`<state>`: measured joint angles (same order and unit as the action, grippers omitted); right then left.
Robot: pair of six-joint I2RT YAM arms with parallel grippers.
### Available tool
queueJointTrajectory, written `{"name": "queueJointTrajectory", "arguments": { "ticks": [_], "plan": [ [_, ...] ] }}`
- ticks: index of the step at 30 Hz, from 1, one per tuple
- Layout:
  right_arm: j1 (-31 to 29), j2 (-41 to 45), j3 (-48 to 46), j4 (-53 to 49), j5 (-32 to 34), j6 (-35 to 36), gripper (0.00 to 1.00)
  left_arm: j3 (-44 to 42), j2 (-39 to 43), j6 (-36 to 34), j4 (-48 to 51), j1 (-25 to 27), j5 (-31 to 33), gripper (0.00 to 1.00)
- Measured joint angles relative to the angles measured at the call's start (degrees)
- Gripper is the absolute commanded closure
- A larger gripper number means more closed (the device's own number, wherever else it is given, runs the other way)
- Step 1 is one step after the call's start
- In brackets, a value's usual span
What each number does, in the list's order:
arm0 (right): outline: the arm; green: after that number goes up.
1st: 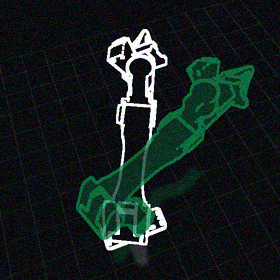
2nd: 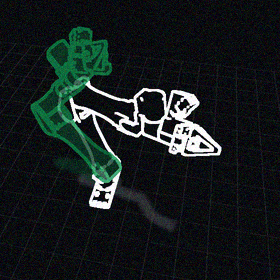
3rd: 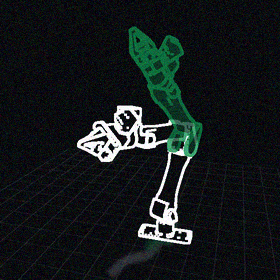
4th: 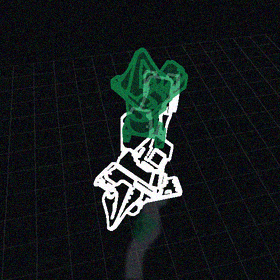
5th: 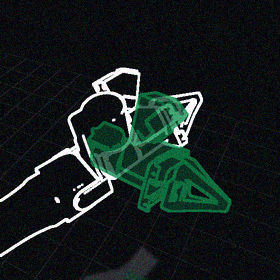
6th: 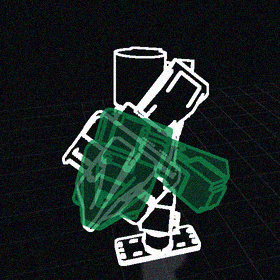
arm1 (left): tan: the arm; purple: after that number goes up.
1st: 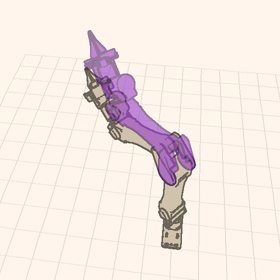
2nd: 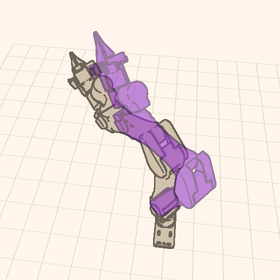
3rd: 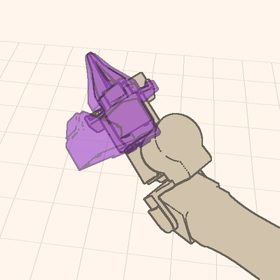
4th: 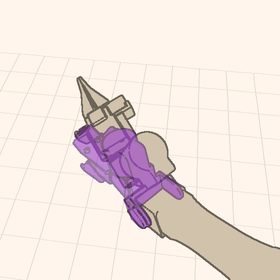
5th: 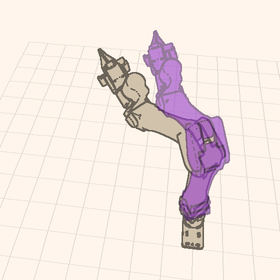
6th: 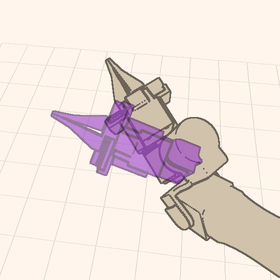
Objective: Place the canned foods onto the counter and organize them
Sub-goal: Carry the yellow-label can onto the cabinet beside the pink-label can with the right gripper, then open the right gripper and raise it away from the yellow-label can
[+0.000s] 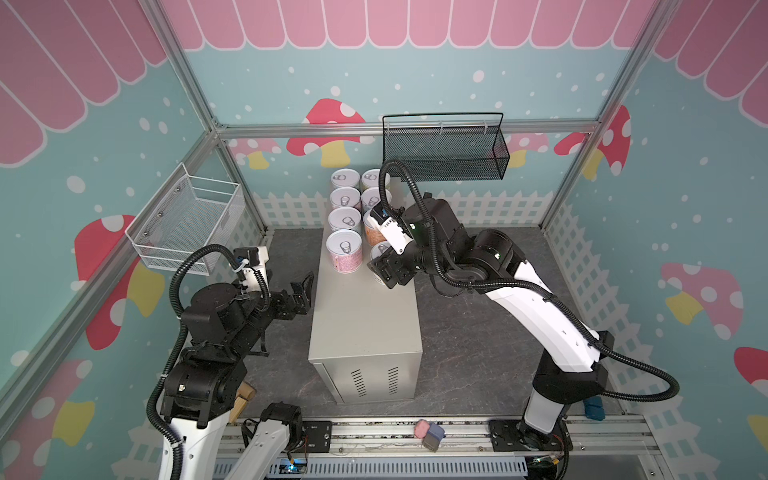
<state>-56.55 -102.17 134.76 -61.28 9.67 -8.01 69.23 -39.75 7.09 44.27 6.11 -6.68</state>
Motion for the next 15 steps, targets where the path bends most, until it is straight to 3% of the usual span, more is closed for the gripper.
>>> {"name": "queueJointTrajectory", "arguments": {
  "ticks": [5,12,15],
  "plan": [
    [2.4,4.2,-3.8,4.1,0.1,-0.6,0.01,-0.5,0.0,0.0,-0.5,0.0,0.0,0.01],
    [16.7,17.5,-15.3,12.3,-0.7,-1.5,0.01,-2.3,0.1,-0.3,-1.7,0.0,0.3,0.01],
    [19.9,19.6,-17.6,15.5,-2.5,-1.5,0.01,-2.9,0.3,-0.5,-1.7,0.0,0.1,0.01]
  ]
}}
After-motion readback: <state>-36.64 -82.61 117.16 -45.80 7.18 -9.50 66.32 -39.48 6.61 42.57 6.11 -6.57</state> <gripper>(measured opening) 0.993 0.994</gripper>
